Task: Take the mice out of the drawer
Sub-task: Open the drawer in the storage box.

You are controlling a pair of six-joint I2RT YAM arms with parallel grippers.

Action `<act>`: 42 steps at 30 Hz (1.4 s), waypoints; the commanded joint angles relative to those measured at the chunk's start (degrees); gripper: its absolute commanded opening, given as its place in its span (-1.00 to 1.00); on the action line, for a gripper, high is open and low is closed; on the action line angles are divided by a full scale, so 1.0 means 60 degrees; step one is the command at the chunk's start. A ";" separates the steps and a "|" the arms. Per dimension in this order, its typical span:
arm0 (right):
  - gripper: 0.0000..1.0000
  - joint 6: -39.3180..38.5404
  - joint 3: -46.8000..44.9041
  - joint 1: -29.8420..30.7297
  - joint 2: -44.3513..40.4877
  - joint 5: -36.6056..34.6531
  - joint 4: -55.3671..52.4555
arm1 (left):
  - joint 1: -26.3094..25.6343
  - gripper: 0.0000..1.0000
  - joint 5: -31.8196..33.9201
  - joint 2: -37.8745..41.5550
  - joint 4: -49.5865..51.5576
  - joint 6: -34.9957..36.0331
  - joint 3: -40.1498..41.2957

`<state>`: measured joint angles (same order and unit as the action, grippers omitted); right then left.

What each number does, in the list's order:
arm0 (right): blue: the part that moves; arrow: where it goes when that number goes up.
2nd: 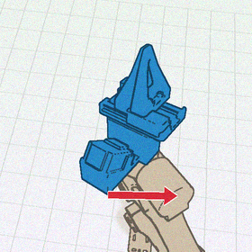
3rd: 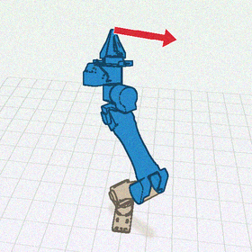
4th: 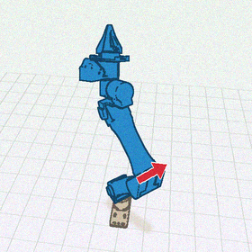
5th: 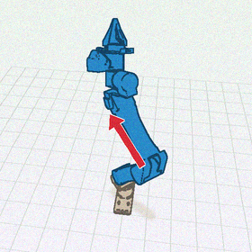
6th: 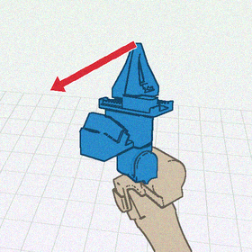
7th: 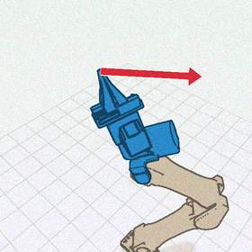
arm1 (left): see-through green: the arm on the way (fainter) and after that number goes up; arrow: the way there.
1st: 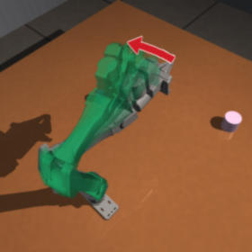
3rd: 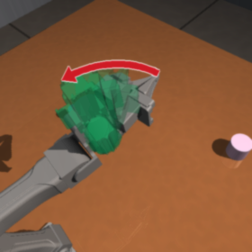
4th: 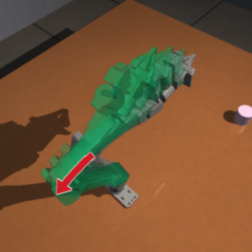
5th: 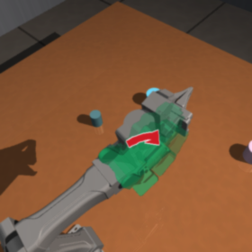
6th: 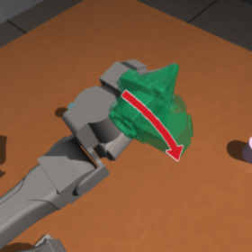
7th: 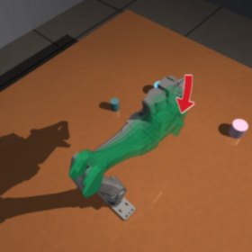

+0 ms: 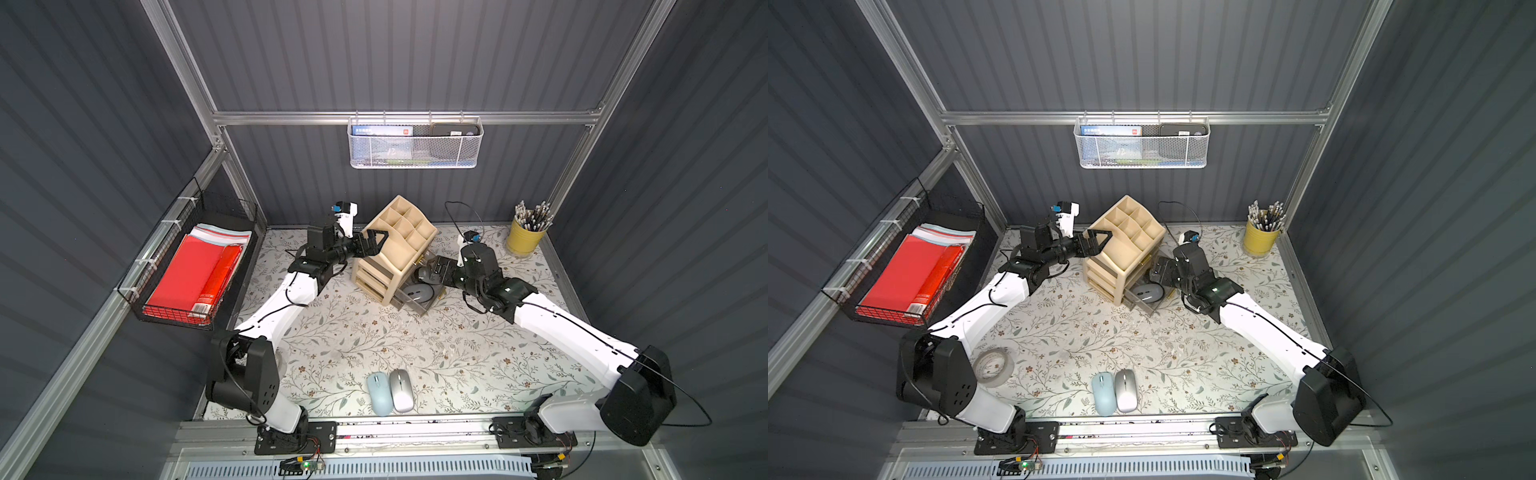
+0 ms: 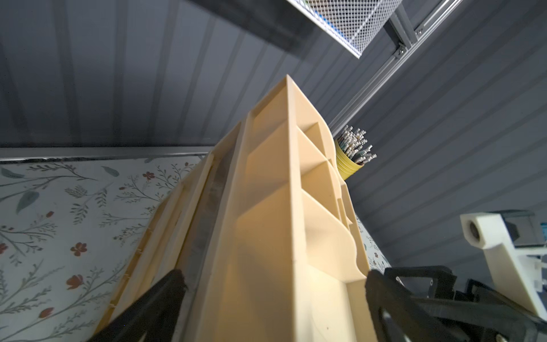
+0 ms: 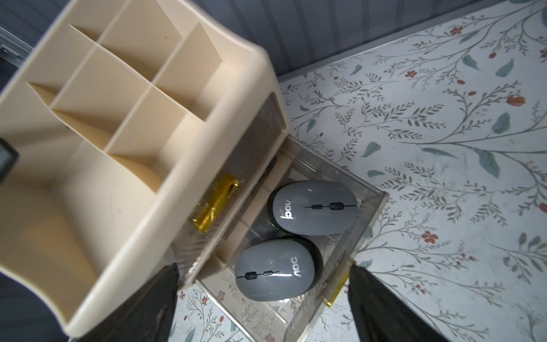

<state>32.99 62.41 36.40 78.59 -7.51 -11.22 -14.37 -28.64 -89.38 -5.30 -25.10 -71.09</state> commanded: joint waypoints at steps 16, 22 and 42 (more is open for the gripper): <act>0.88 -0.0228 -0.0514 -0.0530 0.0261 0.0358 0.0037 | 0.0683 -0.49 -0.0747 -0.0293 0.2889 0.1669 0.0764; 0.88 -0.0513 -0.0332 -0.0622 0.0406 0.0331 -0.0257 | 0.0681 -0.63 0.0624 -0.0007 0.4084 0.2472 0.0455; 0.89 -0.1746 0.0400 -0.1509 0.0898 0.0989 -0.0956 | 0.0309 -0.29 0.3549 -0.2404 0.6187 0.3383 -0.2517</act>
<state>24.86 62.85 28.42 83.20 -2.44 -15.31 -12.16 -14.74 -96.79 13.98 -8.40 -88.75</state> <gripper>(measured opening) 0.943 0.374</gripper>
